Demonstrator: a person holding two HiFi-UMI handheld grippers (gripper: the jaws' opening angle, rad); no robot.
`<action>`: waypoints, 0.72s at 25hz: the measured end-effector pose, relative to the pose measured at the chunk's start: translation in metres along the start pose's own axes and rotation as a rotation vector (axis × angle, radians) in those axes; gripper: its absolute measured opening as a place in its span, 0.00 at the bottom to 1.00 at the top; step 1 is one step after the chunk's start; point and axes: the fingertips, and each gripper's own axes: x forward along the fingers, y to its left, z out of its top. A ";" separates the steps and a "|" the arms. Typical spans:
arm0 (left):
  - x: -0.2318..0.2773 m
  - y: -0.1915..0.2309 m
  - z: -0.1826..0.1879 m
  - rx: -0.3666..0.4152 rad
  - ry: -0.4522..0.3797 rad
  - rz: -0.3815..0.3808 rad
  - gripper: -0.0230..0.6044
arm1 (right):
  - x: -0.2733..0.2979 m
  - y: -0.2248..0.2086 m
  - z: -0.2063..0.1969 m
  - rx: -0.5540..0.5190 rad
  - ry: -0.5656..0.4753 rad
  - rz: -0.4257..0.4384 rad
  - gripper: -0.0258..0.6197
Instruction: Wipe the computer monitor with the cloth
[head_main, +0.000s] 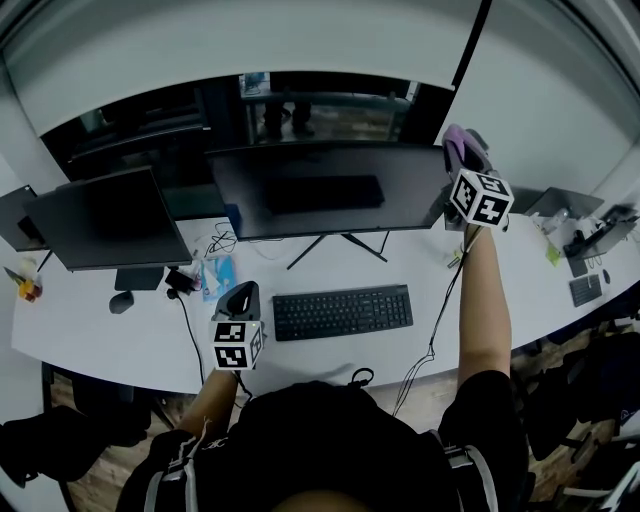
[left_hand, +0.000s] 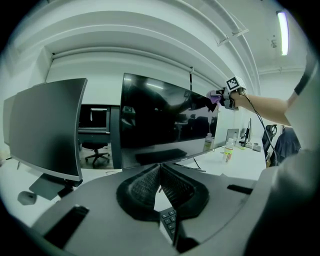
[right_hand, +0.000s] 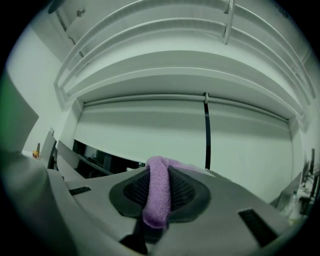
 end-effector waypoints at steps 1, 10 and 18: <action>-0.001 0.003 0.000 0.000 0.000 0.000 0.06 | 0.001 0.003 0.001 0.025 0.005 0.009 0.17; -0.007 0.019 -0.004 -0.015 0.006 0.001 0.06 | 0.008 0.035 0.007 0.194 0.008 0.084 0.17; -0.010 0.035 -0.007 -0.025 0.008 0.014 0.06 | 0.014 0.063 0.013 0.203 0.041 0.086 0.17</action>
